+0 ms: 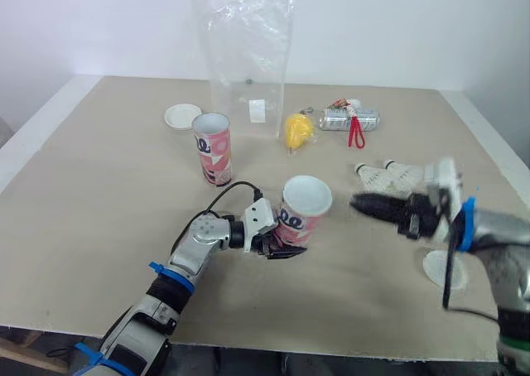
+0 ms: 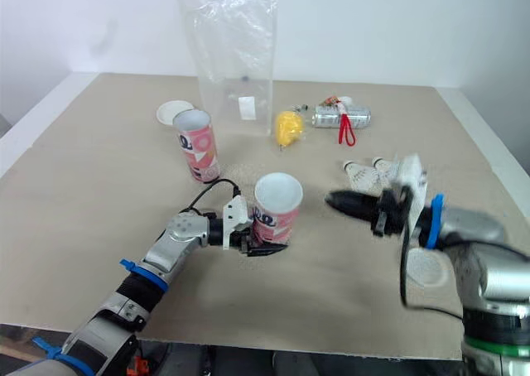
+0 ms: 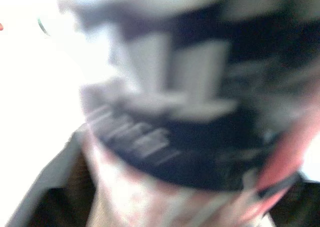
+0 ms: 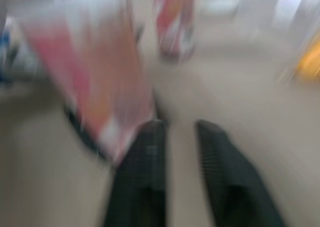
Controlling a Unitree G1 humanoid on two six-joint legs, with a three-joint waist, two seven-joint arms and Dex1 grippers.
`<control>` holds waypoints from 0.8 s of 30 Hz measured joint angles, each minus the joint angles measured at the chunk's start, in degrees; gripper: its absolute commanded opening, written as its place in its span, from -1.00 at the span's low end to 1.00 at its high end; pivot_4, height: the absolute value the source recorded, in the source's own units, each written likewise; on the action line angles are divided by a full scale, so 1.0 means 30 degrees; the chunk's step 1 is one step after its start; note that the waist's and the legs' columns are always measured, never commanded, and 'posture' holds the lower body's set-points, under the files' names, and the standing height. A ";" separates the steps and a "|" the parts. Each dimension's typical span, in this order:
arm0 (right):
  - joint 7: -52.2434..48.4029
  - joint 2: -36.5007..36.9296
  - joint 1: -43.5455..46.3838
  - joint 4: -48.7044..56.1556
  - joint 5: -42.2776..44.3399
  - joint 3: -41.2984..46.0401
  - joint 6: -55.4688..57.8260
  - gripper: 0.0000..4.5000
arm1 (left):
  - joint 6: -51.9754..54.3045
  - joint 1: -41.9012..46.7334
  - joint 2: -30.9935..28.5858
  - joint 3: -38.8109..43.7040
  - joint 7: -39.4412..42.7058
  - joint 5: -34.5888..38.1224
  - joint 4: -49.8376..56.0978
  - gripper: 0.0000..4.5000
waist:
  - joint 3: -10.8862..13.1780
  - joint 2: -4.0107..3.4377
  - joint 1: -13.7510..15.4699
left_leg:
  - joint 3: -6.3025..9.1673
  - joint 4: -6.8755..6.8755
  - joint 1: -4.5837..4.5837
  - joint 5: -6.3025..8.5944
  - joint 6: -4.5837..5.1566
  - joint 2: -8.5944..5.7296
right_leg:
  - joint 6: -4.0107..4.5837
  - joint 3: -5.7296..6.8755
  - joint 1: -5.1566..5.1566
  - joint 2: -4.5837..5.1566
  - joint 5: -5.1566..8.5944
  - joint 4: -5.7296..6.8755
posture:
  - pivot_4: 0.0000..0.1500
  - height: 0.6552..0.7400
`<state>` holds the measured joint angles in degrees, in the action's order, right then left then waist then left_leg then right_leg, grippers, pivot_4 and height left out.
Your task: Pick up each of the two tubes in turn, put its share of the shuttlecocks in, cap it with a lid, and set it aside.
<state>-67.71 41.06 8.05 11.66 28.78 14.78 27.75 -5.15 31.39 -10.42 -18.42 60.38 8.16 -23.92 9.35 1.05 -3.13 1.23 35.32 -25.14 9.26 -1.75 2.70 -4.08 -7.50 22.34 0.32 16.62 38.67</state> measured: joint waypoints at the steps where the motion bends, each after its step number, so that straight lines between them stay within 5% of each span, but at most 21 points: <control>1: 0.0023 -0.0183 -0.0267 0.0004 -0.0157 -0.0530 -0.0556 0.44 | -0.0016 -0.0001 -0.0019 0.0061 0.0088 0.0034 0.0002 1.00 | 0.0016 -0.0021 -0.0049 | -0.0005 0.0000 0.0003 0.0000 0.0000 0.0000 | -0.0006 -0.0006 0.0001 0.0000 -0.0003 0.0001 | 1.00 1.00; 4: 0.0019 -0.0328 -0.0296 0.0030 -0.0621 -0.1695 -0.1676 0.97 | -0.0119 -0.0009 -0.0101 0.0073 0.0342 0.0041 0.0026 1.00 | 0.0033 -0.0017 -0.0051 | 0.0014 0.0000 0.0004 -0.0001 0.0000 0.0000 | 0.0002 0.0010 -0.0002 -0.0008 -0.0001 0.0001 | 1.00 1.00; 24: 0.0171 -0.2628 0.1801 -0.3430 -0.2825 -0.6271 -0.5695 0.97 | 0.0068 -0.2729 -0.3630 0.1263 0.0477 0.0648 0.3908 1.00 | 0.0108 0.0006 0.0126 | 0.0039 -0.0017 -0.0016 0.0017 -0.0022 0.0003 | 0.0003 0.0026 -0.0013 -0.0003 0.0046 -0.0002 | 1.00 1.00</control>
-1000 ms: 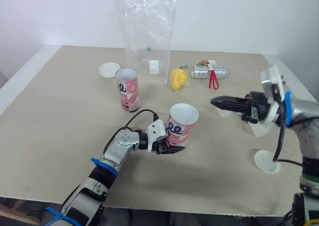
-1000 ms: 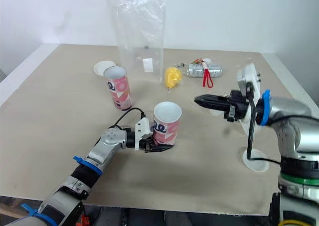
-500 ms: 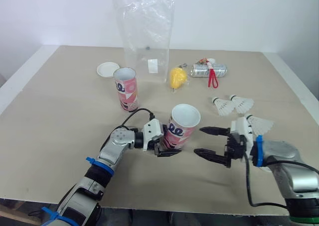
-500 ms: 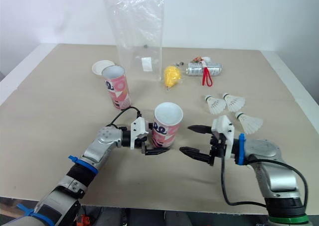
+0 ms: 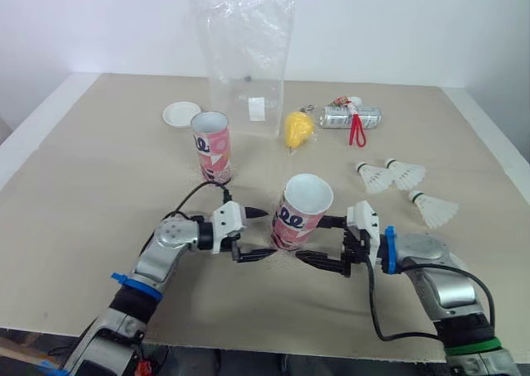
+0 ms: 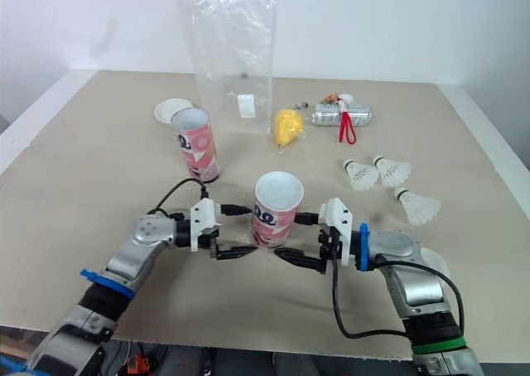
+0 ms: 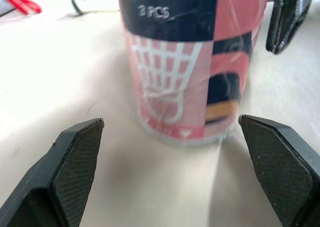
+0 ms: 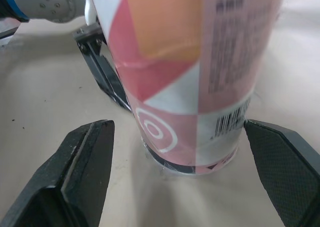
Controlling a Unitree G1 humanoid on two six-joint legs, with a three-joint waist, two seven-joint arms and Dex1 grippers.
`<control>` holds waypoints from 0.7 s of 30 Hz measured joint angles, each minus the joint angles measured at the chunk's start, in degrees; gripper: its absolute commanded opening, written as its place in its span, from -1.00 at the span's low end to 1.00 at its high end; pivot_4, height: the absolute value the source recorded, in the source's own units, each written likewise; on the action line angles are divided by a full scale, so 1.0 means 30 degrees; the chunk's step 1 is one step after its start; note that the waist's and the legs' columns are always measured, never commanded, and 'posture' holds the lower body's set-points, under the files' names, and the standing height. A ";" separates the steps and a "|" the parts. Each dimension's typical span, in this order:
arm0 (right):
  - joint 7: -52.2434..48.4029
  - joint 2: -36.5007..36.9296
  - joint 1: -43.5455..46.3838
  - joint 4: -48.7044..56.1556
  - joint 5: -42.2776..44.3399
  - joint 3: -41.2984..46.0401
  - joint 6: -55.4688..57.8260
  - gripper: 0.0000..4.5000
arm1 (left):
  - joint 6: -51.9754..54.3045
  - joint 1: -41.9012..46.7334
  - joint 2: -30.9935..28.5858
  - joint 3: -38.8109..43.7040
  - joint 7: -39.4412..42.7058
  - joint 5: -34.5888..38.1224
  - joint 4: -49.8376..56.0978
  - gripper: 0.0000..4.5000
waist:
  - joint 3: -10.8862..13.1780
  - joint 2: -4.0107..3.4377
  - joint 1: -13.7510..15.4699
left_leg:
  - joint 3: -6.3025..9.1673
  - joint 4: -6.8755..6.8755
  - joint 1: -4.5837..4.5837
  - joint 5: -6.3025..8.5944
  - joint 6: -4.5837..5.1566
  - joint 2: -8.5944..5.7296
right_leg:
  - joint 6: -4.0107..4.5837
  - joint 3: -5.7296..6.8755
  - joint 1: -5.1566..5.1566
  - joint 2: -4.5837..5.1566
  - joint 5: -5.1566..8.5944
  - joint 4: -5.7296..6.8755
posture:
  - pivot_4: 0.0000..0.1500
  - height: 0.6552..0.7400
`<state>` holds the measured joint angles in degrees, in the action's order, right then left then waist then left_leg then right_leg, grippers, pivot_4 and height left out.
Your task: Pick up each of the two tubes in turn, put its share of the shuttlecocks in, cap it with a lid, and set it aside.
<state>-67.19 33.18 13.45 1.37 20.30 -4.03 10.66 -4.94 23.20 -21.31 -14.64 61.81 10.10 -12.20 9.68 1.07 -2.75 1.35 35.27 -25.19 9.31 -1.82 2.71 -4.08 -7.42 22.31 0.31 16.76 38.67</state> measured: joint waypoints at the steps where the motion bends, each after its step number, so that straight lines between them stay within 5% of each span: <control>1: 0.0000 -0.0044 0.0031 -0.0042 -0.0046 -0.0056 -0.0050 0.97 | 0.0035 -0.0073 -0.0036 0.0014 -0.0002 0.0024 0.0103 1.00 | 0.0000 0.0000 0.0002 | -0.0001 0.0000 0.0000 0.0000 0.0000 -0.0001 | -0.0001 -0.0002 0.0001 0.0001 0.0001 0.0000 | 1.00 1.00; 21: 0.0477 -0.1757 0.1351 -0.1698 -0.1661 -0.1841 -0.1553 0.97 | 0.2213 -0.1798 -0.1572 0.0848 0.0030 0.1375 0.3538 1.00 | 0.0014 0.0007 0.0003 | 0.0004 0.0007 0.0004 0.0000 -0.0001 0.0007 | 0.0010 0.0010 0.0002 -0.0003 -0.0005 0.0009 | 1.00 1.00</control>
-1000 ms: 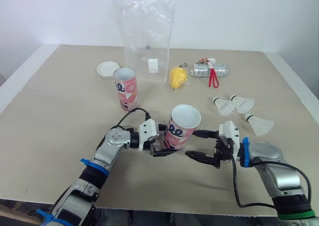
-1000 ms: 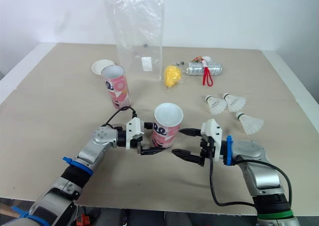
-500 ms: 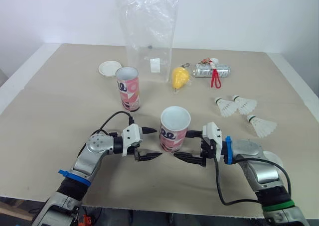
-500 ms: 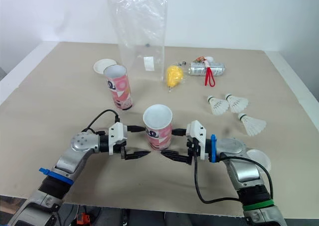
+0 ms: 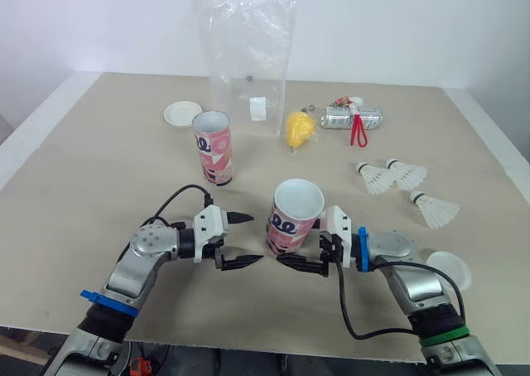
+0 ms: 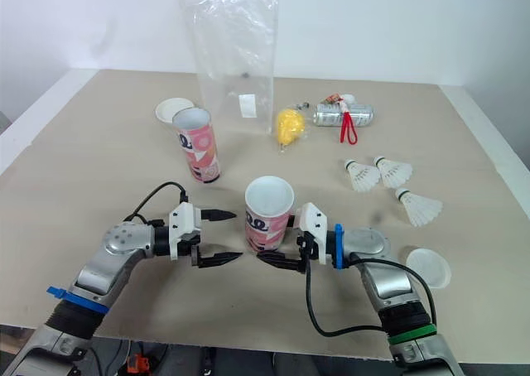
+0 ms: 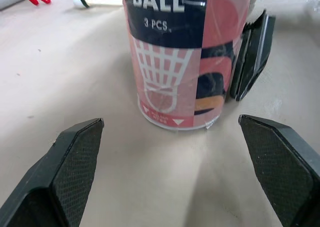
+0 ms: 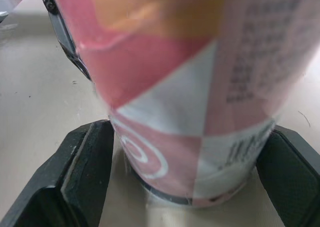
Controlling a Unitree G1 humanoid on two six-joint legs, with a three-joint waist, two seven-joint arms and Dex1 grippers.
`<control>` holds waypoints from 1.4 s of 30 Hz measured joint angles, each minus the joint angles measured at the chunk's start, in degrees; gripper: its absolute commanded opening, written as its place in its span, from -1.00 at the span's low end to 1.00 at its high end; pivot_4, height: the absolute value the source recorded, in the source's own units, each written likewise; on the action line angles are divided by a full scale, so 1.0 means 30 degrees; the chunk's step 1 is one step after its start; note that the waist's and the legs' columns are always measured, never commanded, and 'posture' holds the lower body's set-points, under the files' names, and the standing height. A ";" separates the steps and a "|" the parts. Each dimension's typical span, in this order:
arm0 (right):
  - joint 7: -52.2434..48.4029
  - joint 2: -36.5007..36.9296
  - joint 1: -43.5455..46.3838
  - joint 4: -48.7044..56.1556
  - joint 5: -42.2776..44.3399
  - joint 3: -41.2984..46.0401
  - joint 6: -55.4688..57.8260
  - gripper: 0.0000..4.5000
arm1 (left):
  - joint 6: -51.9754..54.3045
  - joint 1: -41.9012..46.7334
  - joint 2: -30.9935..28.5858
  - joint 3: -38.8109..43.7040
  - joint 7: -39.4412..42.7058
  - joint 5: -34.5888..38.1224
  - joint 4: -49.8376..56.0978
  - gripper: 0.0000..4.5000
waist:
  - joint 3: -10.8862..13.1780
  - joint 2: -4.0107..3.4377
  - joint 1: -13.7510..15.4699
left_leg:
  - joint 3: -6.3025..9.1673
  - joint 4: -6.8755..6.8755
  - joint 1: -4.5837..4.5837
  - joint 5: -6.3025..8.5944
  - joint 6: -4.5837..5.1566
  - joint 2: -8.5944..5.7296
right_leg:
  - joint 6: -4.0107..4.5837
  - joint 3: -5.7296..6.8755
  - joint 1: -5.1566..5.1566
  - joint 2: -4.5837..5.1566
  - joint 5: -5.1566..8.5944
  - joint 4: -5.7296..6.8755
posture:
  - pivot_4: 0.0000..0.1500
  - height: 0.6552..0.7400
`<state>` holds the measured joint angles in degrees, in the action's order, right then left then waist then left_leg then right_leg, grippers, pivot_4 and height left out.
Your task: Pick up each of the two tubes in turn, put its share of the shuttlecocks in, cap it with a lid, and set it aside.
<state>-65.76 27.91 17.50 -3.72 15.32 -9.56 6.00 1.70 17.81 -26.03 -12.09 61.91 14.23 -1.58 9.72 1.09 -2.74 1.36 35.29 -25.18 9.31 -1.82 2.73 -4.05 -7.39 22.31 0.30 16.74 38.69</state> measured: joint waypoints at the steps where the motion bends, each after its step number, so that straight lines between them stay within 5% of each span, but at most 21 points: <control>1: 0.0041 -0.0125 0.0097 0.0000 0.0000 -0.0061 -0.0004 0.97 | -0.0015 -0.0066 -0.0004 0.0084 0.0053 0.0050 -0.0003 1.00 | 0.0000 0.0000 -0.0006 | 0.0000 0.0000 0.0000 0.0000 -0.0001 0.0003 | 0.0001 0.0001 0.0000 -0.0002 0.0000 0.0002 | 1.00 1.00; 23: 0.1177 -0.1528 0.0454 -0.0617 -0.0467 -0.0709 -0.0408 0.97 | -0.0483 0.0101 0.0382 0.0138 0.0350 -0.0103 -0.0772 1.00 | 0.0000 0.0000 0.0000 | 0.0002 0.0008 0.0002 -0.0001 0.0000 0.0003 | 0.0003 0.0003 -0.0001 -0.0004 -0.0002 0.0022 | 1.00 1.00; 30: 0.1019 -0.1571 0.0488 -0.0705 -0.0314 -0.0709 -0.0420 0.15 | -0.0579 0.0107 0.0496 0.0134 0.0334 -0.0131 -0.0796 1.00 | -0.0001 0.0000 0.0000 | 0.0003 0.0016 0.0007 -0.0002 0.0000 0.0003 | 0.0003 0.0003 -0.0003 -0.0004 -0.0002 0.0039 | 1.00 1.00; 42: 0.1539 -0.0984 -0.0530 0.0675 0.0168 -0.0307 0.0422 0.15 | -0.0645 0.0351 0.0783 0.0029 0.0357 -0.0279 -0.0987 1.00 | -0.0001 0.0001 0.0007 | 0.0006 0.0021 0.0002 -0.0002 0.0000 0.0000 | 0.0000 0.0003 -0.0005 -0.0003 0.0001 0.0044 | 1.00 1.00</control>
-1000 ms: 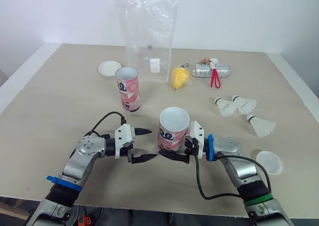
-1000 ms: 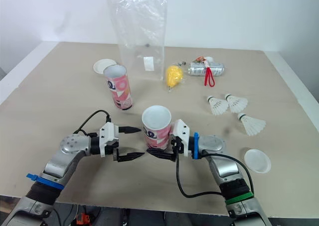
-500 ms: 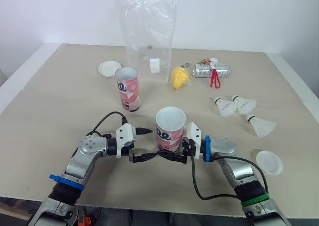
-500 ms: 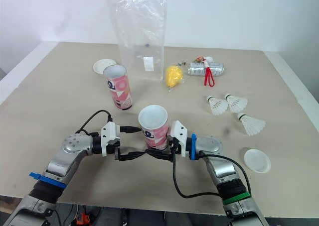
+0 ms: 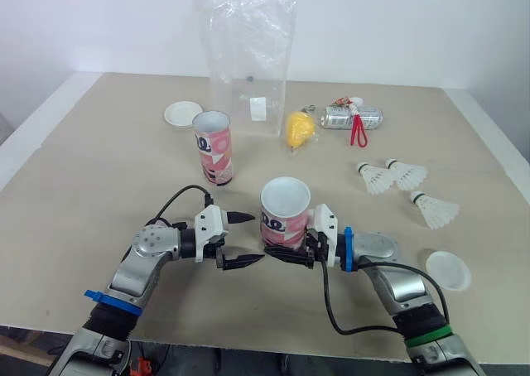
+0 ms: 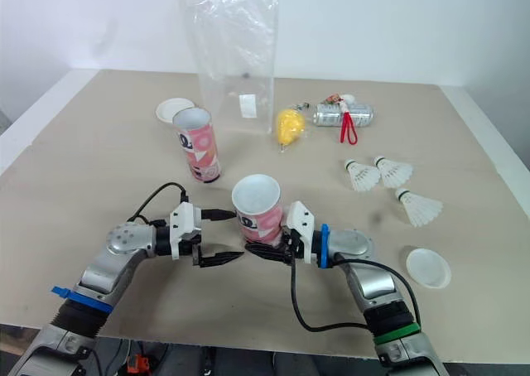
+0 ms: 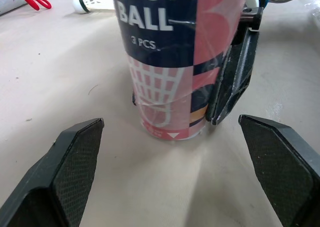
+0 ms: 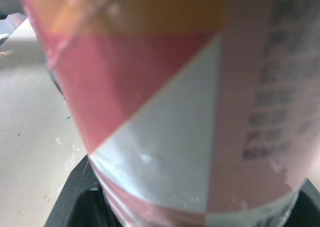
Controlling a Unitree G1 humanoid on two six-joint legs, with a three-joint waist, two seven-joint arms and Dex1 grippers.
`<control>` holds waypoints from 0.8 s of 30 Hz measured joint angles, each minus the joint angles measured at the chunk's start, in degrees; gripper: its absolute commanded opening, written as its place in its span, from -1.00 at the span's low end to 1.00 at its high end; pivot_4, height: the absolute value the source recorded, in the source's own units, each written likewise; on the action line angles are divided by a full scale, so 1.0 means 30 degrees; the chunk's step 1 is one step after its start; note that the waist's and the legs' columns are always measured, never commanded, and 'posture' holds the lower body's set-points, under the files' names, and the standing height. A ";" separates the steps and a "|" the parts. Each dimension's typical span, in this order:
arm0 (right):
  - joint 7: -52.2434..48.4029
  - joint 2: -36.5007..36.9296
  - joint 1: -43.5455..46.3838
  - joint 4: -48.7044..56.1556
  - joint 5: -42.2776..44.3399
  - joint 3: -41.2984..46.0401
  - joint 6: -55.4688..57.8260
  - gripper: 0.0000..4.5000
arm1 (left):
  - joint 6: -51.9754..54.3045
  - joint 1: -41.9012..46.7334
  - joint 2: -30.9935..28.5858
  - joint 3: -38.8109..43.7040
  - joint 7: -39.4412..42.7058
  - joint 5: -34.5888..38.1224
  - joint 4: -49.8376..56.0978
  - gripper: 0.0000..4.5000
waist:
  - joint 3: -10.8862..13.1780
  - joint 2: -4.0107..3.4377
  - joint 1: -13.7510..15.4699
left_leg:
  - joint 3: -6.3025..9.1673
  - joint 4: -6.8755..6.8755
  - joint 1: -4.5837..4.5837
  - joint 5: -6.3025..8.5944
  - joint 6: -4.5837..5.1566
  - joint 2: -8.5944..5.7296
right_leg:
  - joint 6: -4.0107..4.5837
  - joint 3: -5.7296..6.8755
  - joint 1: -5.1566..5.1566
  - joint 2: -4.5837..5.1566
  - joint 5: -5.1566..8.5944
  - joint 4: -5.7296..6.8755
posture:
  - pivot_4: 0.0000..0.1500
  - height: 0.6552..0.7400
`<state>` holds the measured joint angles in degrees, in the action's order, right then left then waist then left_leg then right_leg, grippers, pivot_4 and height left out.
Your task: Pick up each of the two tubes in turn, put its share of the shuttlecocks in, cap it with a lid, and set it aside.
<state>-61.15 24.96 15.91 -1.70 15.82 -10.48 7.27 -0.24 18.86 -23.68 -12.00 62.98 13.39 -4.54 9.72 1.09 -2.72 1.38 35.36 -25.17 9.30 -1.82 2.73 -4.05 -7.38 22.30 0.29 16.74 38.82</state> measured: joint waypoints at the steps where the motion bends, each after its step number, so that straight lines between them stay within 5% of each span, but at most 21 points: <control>1: 0.0209 0.0075 -0.0336 0.0380 0.0157 0.0295 0.0133 0.15 | 0.0000 0.0050 0.0057 -0.0101 0.0019 -0.0005 -0.0007 1.00 | 0.0000 0.0000 0.0003 | 0.0001 0.0000 -0.0003 0.0000 0.0000 -0.0003 | 0.0000 0.0000 0.0000 0.0001 0.0000 0.0000 | 1.00 1.00; 12: 0.7708 -0.0030 -0.4072 0.5815 0.4762 1.0001 0.2940 0.15 | 0.0678 0.0611 0.0232 -0.0695 0.0717 0.0448 0.0920 1.00 | -0.0001 0.0000 0.0121 | 0.0021 0.0004 -0.0014 0.0000 0.0000 -0.0022 | -0.0012 0.0009 -0.0022 0.0022 0.0010 -0.0002 | 1.00 1.00; 18: 1.3451 -0.0617 -0.6849 0.4404 0.4455 1.7318 0.1833 0.15 | 0.1352 0.0671 0.0836 -0.1531 0.0909 0.0785 0.1873 1.00 | -0.0022 -0.0041 0.0100 | 0.0004 -0.0007 0.0006 0.0004 0.0005 -0.0031 | 0.0000 -0.0005 -0.0020 0.0031 0.0023 -0.0001 | 1.00 1.00; 24: 1.4564 0.0035 -0.6627 0.1400 0.4524 1.8560 0.1829 0.15 | 0.1454 0.0657 0.1214 -0.1935 0.0783 0.0775 0.1880 1.00 | -0.0046 -0.0110 -0.0386 | -0.0076 0.0001 0.0082 -0.0036 0.0064 -0.0017 | 0.0090 -0.0075 -0.0030 0.0022 -0.0007 0.0029 | 1.00 1.00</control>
<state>-17.46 25.06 -3.97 2.50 29.39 45.20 12.76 4.12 20.83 -20.03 -17.81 65.32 15.72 1.10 9.58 0.76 -3.88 1.15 35.36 -24.92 9.19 -1.63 2.68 -3.78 -7.61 22.21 0.36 16.72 38.91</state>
